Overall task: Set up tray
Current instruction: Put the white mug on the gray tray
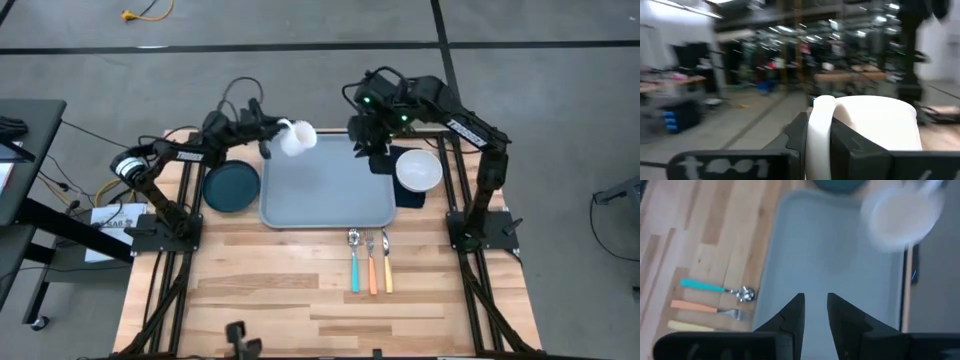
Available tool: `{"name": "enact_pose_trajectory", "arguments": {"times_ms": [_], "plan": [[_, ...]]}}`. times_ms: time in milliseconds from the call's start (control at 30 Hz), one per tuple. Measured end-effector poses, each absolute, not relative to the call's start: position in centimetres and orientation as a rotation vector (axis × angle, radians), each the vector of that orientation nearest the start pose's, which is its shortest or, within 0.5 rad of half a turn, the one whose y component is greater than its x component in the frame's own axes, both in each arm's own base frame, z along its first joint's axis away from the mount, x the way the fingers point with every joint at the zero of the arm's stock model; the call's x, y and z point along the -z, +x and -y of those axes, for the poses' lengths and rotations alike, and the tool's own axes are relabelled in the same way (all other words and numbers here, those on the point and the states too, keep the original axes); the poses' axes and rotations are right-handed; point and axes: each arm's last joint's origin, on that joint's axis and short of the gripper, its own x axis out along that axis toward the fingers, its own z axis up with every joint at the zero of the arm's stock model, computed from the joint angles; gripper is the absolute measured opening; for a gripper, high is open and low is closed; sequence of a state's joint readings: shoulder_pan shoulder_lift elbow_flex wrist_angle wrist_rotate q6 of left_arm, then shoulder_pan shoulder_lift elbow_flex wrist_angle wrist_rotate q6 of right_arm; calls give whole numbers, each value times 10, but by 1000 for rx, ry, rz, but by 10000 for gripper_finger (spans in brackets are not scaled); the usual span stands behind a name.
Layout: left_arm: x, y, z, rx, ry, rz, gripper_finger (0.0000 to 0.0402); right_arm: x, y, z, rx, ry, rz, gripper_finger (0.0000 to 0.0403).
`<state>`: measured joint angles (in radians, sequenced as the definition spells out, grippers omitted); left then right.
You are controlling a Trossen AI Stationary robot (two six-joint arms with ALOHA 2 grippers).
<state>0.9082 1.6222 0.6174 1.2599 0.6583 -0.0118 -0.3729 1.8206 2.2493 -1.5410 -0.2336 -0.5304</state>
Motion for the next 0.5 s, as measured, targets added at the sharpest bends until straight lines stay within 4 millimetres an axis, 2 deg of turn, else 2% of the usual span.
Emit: {"name": "enact_pose_trajectory", "arguments": {"times_ms": [133,267,500], "plan": [[-209,187,-228,-294,196,200,31,-406,300,135,-100,-20,-1160,77],[-201,183,-225,-327,231,174,31,-379,295,155,-72,71,-1254,77],[-187,175,-221,-477,254,114,30,-338,287,179,-40,185,-1349,77]]}}
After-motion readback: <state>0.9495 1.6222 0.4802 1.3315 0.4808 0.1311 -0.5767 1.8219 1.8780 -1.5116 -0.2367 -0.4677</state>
